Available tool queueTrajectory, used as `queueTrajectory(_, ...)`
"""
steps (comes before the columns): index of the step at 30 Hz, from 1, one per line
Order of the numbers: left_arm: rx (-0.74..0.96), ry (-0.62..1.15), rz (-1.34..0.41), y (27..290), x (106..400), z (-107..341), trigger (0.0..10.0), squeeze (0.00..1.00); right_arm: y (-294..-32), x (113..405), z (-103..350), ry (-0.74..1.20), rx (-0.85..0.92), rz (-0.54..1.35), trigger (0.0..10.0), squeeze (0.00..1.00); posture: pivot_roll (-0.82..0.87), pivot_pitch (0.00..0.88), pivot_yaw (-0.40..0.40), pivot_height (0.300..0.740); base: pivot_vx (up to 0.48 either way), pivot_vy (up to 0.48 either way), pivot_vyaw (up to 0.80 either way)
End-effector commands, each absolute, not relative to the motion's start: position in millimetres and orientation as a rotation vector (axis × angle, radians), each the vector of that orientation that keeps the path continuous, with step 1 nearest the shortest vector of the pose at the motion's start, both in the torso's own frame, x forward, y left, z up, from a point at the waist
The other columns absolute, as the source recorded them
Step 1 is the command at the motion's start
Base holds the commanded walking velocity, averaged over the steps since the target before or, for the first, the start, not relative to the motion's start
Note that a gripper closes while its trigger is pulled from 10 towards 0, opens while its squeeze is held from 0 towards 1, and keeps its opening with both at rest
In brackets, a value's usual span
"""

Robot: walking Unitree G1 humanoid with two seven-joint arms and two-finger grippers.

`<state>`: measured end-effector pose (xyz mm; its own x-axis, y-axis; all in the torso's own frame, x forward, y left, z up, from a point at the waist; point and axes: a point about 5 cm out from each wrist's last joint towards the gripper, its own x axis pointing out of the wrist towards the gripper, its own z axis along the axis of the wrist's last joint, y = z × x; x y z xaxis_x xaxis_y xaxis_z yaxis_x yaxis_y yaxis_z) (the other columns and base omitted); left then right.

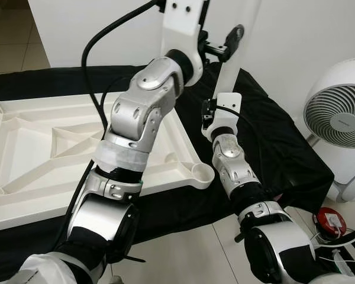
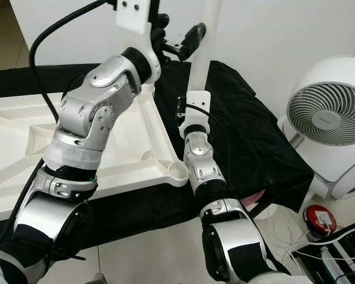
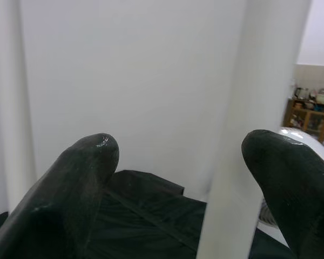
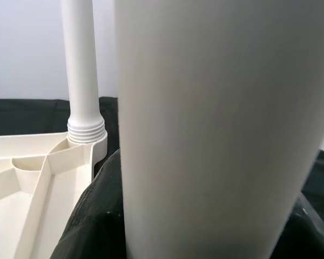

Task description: Building children table

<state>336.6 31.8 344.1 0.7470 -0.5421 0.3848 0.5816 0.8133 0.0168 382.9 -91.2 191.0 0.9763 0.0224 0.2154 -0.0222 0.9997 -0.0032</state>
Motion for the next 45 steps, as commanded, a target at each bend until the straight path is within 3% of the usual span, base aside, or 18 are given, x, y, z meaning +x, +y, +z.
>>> queueTrajectory(1, -0.101, -0.388, -0.608, 39.0, 338.6, 337.2, 10.0, 0.00, -94.5, 382.0, 194.5, -0.232, 0.008, 0.019, 10.0, 0.00, 0.03, 0.000, -0.077, 0.740, 0.000, 0.000, 0.00)
queueTrajectory(11, -0.113, -0.361, -0.506, 59.9, 346.0, 316.4, 10.0, 0.00, -102.7, 377.3, 193.7, -0.258, 0.004, 0.008, 10.0, 0.00, 0.03, 0.000, -0.074, 0.740, 0.000, 0.000, 0.00)
queueTrajectory(19, -0.145, -0.351, -0.354, 82.6, 353.1, 299.4, 10.0, 0.00, -123.8, 369.8, 183.1, -0.248, -0.012, -0.029, 10.0, 0.00, 0.01, 0.000, -0.069, 0.740, 0.000, 0.000, 0.00)
queueTrajectory(35, -0.098, -0.210, -0.213, 110.1, 346.4, 233.6, 10.0, 0.00, -113.7, 346.0, 177.6, -0.314, 0.048, 0.144, 10.0, 0.00, 0.01, 0.000, -0.057, 0.740, 0.000, 0.000, 0.00)
queueTrajectory(45, -0.096, -0.146, -0.436, 113.2, 311.9, 188.5, 10.0, 0.00, -113.1, 339.5, 172.3, -0.303, 0.035, 0.223, 10.0, 0.00, 0.01, 0.000, -0.064, 0.740, 0.000, 0.000, 0.00)
